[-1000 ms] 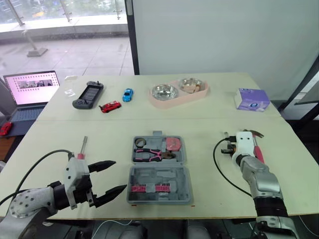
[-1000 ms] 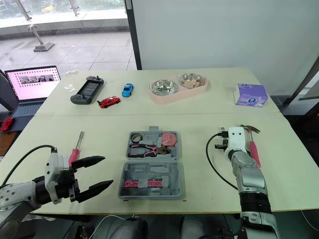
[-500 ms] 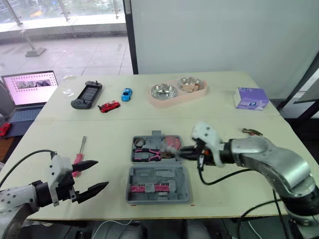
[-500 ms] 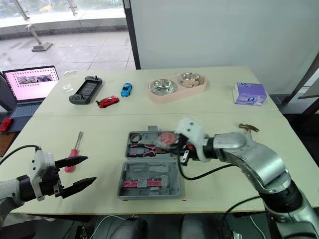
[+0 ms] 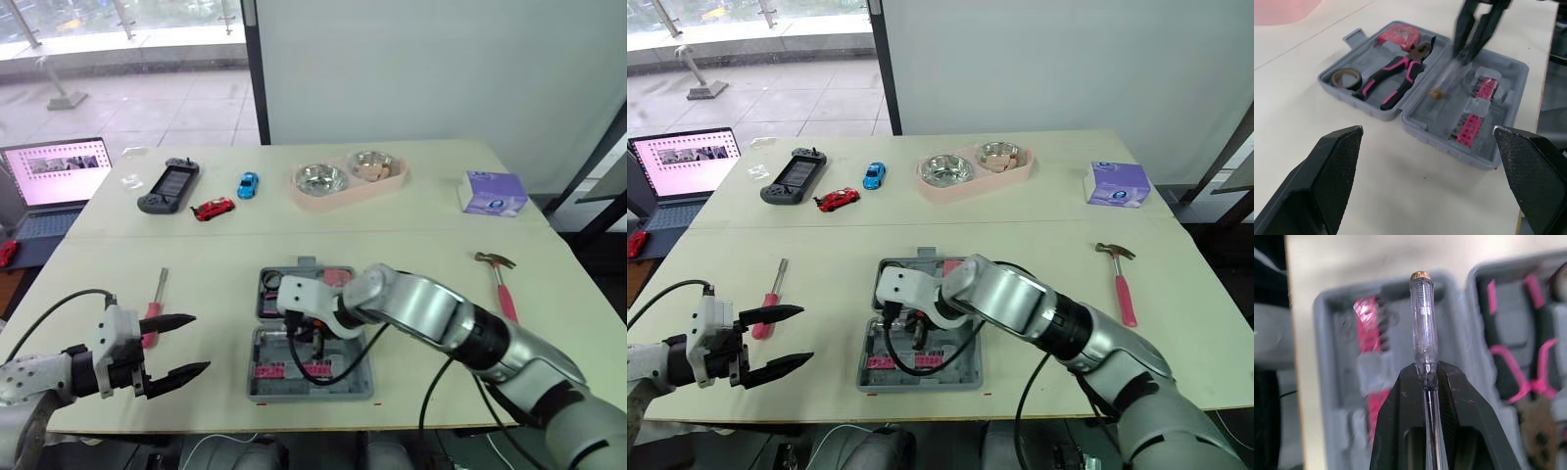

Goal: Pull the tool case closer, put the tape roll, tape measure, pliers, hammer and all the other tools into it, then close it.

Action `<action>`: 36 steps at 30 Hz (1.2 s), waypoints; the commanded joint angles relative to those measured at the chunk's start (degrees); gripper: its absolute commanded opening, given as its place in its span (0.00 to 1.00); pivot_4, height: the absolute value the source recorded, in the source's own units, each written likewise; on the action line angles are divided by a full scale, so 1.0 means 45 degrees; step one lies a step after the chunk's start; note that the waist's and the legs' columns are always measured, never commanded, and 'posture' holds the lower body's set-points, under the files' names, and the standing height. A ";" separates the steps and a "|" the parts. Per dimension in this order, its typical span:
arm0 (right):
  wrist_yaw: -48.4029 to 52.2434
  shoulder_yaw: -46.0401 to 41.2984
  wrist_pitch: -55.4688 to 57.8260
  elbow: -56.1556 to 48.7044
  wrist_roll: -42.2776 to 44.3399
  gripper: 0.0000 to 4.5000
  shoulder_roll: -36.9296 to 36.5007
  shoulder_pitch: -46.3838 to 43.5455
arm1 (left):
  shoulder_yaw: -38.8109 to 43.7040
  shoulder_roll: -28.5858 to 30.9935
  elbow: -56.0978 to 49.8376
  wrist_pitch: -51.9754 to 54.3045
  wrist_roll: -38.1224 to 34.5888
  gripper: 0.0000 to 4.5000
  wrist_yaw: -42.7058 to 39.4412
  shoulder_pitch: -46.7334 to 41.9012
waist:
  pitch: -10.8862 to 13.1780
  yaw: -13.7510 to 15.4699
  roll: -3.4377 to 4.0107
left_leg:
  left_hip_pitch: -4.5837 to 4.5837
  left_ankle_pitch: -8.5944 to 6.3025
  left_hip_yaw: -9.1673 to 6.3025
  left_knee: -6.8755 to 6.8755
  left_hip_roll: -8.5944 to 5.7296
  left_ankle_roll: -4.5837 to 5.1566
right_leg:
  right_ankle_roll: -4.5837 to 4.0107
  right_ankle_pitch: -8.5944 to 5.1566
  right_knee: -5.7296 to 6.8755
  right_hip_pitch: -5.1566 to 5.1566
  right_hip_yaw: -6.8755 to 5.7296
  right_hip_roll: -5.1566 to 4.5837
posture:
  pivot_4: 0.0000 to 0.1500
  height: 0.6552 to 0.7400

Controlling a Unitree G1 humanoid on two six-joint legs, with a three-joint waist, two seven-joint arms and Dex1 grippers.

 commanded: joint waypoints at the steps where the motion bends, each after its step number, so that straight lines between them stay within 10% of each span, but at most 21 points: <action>1: 0.0136 0.0243 0.0134 0.0150 -0.0345 0.01 0.0176 -0.0486 | -0.0047 0.0123 -0.0116 -0.0393 0.0130 1.00 -0.0200 -0.0058 | 0.0000 0.0003 -0.0001 | -0.0001 0.0001 -0.0003 0.0000 0.0000 -0.0001 | 0.0000 0.0000 0.0000 0.0000 -0.0001 0.0000 | 1.00 0.81; 36: 0.0926 0.0892 -0.1900 0.2382 -0.2230 0.01 0.1484 0.0496 | 0.0094 0.0136 -0.1049 0.0292 -0.0025 1.00 0.0310 0.0037 | 0.0001 -0.0019 0.0001 | -0.0002 0.0006 -0.0006 -0.0005 0.0000 -0.0010 | -0.0001 0.0001 0.0033 -0.0022 0.0001 0.0003 | 1.00 0.81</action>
